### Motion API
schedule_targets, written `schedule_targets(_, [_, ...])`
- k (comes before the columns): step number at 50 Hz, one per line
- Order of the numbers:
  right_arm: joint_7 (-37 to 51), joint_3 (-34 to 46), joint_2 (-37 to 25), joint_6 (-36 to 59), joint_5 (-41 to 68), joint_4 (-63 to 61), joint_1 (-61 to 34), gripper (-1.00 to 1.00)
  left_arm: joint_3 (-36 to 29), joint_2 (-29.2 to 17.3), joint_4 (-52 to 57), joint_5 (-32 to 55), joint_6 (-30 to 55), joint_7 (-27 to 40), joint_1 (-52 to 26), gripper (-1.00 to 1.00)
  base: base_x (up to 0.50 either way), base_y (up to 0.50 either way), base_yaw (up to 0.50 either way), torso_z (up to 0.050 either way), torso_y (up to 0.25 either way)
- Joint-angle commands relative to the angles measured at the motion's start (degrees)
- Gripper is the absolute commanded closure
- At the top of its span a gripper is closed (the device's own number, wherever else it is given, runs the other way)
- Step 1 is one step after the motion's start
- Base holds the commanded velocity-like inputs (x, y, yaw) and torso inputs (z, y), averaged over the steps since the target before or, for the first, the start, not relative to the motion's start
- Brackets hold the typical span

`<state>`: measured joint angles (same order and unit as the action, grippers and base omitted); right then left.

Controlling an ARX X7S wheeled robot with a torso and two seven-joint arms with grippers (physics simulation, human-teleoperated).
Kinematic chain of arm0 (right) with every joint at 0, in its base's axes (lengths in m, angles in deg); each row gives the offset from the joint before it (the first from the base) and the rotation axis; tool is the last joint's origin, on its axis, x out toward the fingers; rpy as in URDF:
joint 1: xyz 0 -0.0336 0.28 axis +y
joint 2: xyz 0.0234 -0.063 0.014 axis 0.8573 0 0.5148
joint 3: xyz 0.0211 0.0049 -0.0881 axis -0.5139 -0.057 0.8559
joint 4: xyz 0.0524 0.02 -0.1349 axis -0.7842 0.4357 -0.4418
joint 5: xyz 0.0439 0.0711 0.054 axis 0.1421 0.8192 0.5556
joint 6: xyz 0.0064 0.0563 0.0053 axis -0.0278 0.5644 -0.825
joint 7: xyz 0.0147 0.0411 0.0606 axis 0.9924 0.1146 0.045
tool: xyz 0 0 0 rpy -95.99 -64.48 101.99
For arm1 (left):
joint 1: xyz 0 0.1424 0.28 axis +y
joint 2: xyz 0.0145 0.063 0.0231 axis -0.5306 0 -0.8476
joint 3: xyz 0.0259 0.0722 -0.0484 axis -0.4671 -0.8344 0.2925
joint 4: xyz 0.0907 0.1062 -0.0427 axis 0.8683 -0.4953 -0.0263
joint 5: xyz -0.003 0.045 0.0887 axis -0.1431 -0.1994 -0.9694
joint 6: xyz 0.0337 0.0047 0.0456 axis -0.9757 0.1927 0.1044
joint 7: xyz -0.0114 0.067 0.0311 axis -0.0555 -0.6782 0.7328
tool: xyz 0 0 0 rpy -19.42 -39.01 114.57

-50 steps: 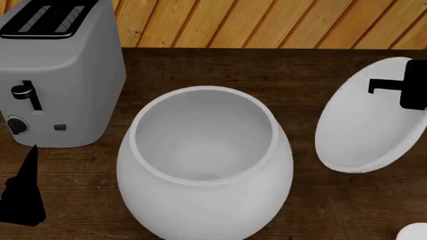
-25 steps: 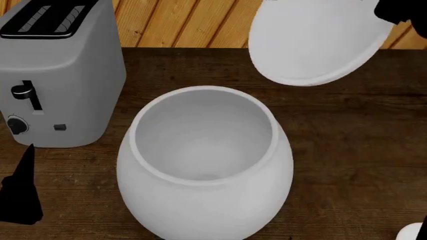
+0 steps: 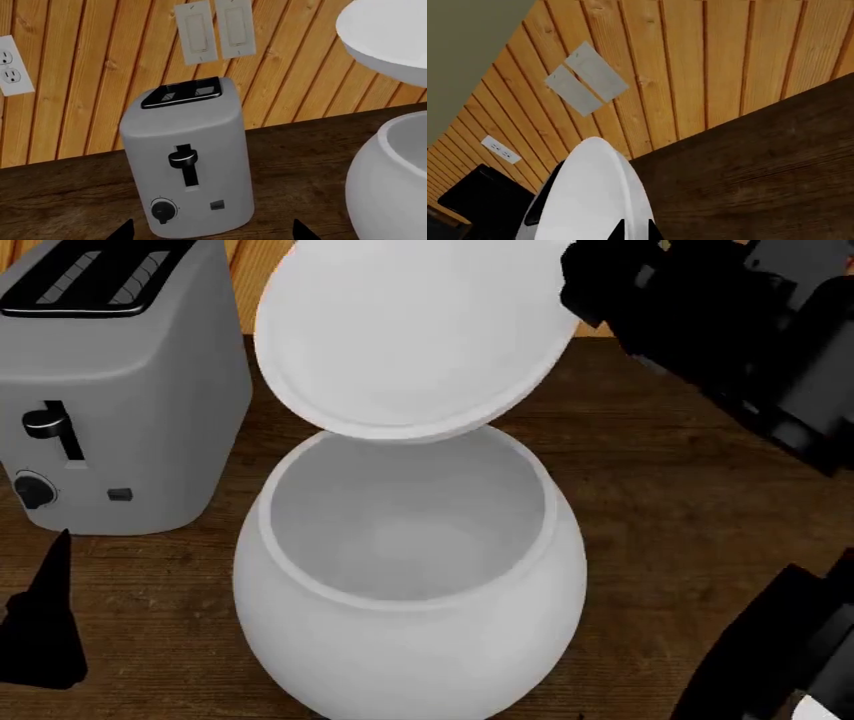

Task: Stack the bowls from largest to smallest.

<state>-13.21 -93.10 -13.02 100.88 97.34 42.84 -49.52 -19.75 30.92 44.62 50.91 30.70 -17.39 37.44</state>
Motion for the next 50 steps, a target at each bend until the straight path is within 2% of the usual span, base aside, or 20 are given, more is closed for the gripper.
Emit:
schedule_targets(1, [12.92, -4.32, 2.51, 3.82, 18.51, -1.85, 4.73, 1.0, -0.02, -0.23, -0.23, 0.23, -0.26, 0.2, 0.05, -1.0, 0.0, 0.0, 0.0, 0.0, 0.0])
schedule_targets(7, [21.68, -3.9, 0.44, 3.6, 30.27, -3.6, 9.46, 1.0, 0.11, -0.3, -0.11, 0.48, -0.08, 0.44, 0.15, -1.0, 0.0, 0.0, 0.0, 0.0, 0.0])
schedule_targets(20, [27.56, -3.37, -2.71, 2.41, 39.84, -7.8, 17.18, 1.0, -0.25, -0.45, -0.3, 0.63, -0.45, 0.74, 0.33, -1.0, 0.0, 0.0, 0.0, 0.0, 0.001])
schedule_targets(36, [20.32, 0.85, -5.21, -1.08, 37.11, -8.38, 24.92, 1.0, -0.26, -0.74, -0.48, 1.09, -0.34, 1.1, 0.21, -1.0, 0.0, 0.0, 0.0, 0.0, 0.0])
schedule_targets(50, [21.12, 1.87, -5.27, -0.96, 39.52, -9.07, 27.45, 1.0, -0.87, -1.05, -1.21, 0.83, -1.54, 1.09, 0.51, -1.0, 0.0, 0.0, 0.0, 0.0, 0.0])
